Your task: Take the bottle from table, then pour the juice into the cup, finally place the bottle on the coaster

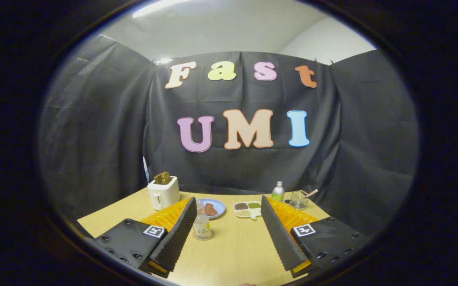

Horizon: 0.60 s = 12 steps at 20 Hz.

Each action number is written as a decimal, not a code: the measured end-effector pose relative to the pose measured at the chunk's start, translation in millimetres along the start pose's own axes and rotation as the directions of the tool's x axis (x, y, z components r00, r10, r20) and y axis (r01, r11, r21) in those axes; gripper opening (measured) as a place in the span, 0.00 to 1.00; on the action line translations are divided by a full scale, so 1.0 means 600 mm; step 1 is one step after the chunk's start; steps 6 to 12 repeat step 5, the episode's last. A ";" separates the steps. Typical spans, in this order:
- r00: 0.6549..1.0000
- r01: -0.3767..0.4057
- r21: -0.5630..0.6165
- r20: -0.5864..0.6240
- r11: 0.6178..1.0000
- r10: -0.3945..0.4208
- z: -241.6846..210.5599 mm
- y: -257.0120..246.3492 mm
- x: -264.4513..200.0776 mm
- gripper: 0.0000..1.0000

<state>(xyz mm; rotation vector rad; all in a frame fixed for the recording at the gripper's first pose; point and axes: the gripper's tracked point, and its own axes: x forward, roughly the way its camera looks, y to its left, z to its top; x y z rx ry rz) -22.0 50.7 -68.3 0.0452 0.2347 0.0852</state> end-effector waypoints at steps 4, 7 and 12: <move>1.000 0.004 0.015 0.015 1.000 -0.004 0.006 -0.006 -0.014 1.00; 1.000 0.006 0.011 0.021 1.000 -0.006 0.009 -0.009 -0.015 1.00; 1.000 0.006 0.011 0.021 1.000 -0.006 0.009 -0.009 -0.015 1.00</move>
